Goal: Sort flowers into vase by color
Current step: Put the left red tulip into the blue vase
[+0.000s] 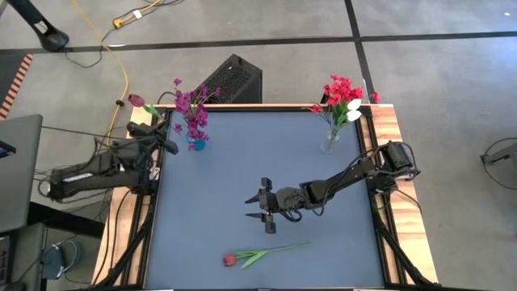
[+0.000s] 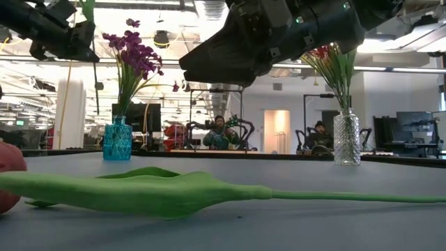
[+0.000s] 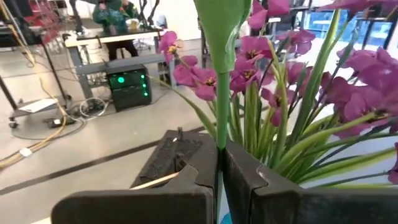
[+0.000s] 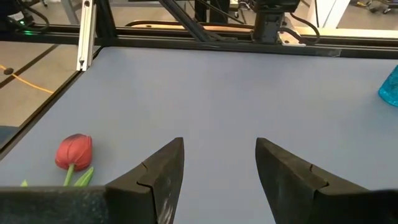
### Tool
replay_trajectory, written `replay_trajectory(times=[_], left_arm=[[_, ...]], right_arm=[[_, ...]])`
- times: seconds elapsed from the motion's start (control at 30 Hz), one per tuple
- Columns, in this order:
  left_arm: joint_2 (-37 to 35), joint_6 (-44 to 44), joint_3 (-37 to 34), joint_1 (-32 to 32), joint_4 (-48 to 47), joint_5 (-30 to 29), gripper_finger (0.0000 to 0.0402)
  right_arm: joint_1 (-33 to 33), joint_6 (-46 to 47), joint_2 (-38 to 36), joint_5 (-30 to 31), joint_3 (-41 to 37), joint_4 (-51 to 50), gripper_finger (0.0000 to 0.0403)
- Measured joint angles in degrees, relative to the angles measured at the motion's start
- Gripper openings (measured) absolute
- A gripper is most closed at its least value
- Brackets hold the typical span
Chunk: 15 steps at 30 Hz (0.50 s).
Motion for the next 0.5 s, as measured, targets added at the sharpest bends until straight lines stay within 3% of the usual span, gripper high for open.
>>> replay_trajectory(times=[0.23,0.5], left_arm=[[0.0,1.6,0.9,11.4,0.2,15.1,0.0],[0.4,2.5,0.7,22.0,2.1,27.4,0.0]], right_arm=[[0.0,0.0,0.0,0.0,0.0,0.0,0.0223],[0.0,0.0,0.0,0.0,0.0,0.0,0.0223]])
